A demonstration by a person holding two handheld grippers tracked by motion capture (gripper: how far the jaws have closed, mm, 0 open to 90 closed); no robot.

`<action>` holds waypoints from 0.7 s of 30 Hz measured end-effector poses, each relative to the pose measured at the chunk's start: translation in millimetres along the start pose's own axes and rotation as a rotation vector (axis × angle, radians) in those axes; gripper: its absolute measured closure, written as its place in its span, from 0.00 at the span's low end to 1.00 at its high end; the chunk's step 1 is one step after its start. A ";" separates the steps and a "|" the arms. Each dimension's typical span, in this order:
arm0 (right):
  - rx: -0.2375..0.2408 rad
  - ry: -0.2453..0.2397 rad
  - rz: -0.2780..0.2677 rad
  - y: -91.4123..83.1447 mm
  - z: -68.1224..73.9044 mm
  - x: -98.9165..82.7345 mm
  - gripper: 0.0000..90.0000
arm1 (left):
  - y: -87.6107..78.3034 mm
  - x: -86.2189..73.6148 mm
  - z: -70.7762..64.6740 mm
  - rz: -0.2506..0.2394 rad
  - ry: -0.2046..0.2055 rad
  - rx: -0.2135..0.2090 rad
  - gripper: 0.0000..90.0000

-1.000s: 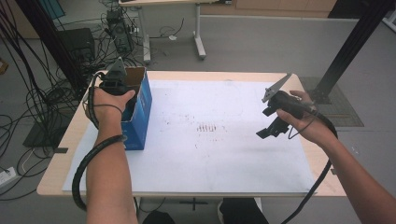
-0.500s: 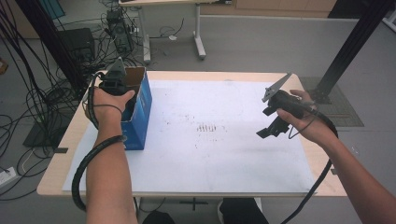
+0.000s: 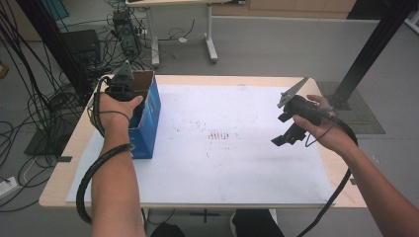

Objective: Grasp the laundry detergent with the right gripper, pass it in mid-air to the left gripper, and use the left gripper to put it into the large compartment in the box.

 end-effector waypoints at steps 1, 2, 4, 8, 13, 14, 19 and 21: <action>0.000 -0.001 -0.001 -0.2 0.0 -0.1 0.06 | 0.0 0.0 0.0 0.000 -0.001 0.001 0.39; 0.001 0.001 -0.001 -0.2 0.0 -0.3 0.06 | 0.0 0.0 -0.1 0.000 0.000 0.000 0.39; 0.002 0.001 0.000 0.3 0.0 -0.8 0.06 | 0.2 0.0 -0.4 0.001 0.001 -0.001 0.39; 0.004 0.003 0.001 1.3 0.9 -1.0 0.06 | 0.1 0.2 -0.3 0.001 0.009 -0.001 0.39; 0.001 0.001 0.001 -0.3 0.9 -0.1 0.06 | 0.7 -0.5 -1.0 -0.001 0.009 0.001 0.39; 0.000 0.001 0.000 -0.9 0.9 0.1 0.06 | 0.8 -0.6 -1.2 0.000 0.010 0.003 0.39; -0.002 -0.001 -0.002 -2.6 1.3 0.7 0.06 | 0.4 -0.4 -1.5 0.001 0.012 0.005 0.39; -0.003 0.001 -0.001 -2.6 1.7 0.3 0.06 | 0.5 -0.5 -1.3 0.000 0.012 0.005 0.39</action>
Point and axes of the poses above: each handheld gripper's, and its own axes: y roughly forward along the jaws, x roughly out of its top, z roughly to its left, the point moved 4 cm from there along y, roughly forward along the jaws, and after that the axes turned 4 degrees about x, right-handed, at the moved point
